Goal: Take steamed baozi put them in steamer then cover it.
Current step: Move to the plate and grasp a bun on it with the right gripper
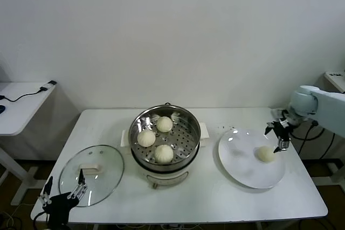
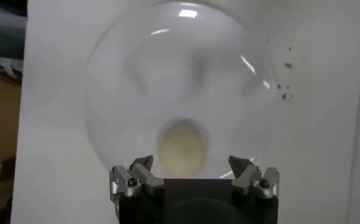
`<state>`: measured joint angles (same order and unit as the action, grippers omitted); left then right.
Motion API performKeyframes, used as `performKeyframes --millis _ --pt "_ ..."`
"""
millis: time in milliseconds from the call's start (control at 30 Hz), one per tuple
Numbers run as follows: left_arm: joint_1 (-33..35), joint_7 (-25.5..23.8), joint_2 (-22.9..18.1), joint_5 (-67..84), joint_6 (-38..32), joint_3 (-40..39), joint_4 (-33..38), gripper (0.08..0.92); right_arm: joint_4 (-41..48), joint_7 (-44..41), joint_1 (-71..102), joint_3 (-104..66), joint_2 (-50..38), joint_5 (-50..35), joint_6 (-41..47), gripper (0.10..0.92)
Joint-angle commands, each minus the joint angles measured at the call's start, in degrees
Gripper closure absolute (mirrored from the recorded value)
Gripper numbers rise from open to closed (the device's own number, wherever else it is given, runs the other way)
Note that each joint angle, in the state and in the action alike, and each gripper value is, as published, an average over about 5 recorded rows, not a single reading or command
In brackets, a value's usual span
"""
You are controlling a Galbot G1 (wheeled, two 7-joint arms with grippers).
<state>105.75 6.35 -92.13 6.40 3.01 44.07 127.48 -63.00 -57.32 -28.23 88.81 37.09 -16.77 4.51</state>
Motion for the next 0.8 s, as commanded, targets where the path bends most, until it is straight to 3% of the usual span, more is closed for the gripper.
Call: performKeyframes --millis 33,800 --pt "0.16 -0.03 -0.24 -0.24 0.00 0.02 -0.06 0.177 6.01 1.66 13.81 -10.21 -0.23 4.39 3.31 0.203" --pt "0.13 0.04 -0.21 -0.28 -0.11 -0.15 -0.48 0.177 9.01 3.38 17.16 -15.80 3.45 5.97 3.29 0.230"
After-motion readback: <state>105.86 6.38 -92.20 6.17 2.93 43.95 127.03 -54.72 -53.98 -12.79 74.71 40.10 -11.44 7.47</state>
